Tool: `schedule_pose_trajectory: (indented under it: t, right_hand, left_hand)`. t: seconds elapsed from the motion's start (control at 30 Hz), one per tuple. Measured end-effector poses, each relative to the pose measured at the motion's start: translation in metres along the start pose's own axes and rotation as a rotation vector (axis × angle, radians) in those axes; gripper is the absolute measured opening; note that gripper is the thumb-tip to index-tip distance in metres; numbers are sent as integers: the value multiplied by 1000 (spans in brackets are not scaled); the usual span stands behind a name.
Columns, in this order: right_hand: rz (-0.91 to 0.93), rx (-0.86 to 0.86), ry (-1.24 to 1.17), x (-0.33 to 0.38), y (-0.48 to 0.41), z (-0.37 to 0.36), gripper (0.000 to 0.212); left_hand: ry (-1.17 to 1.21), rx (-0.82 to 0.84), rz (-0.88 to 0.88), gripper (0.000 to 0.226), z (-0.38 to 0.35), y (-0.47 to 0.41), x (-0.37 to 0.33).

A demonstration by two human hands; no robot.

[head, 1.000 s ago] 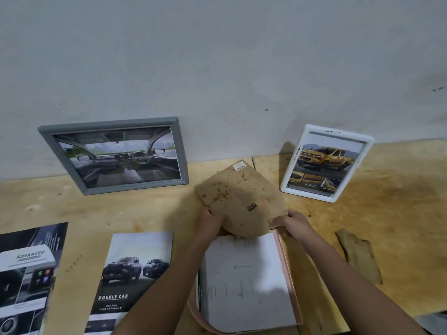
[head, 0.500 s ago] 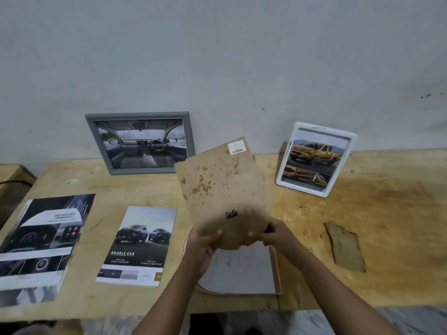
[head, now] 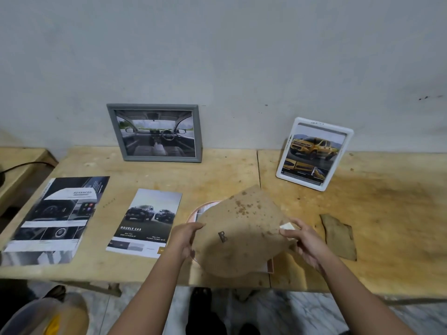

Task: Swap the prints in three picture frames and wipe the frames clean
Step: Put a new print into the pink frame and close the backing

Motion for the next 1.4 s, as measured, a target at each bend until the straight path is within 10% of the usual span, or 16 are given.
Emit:
schedule_pose_trajectory:
  t: [0.77,1.4]
  right_hand:
    - [119,-110,883,-23,-19,-21,18]
    - [319,-413,1223,-41,-19,-36,65]
  left_hand:
    - [-488,-264,-298,11,35,7,17]
    - [-625,-185,-453,16,30,-1,25]
Point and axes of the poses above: each hand's wrist, its own y-axis away from the middle knuckle, its own z-axis out of the back of the hand, x = y × z, the point moved 7 cm from there along -y, towards the middle knuckle, and after that the axes turned 11 degrees about -z, right-handed, at the moved point
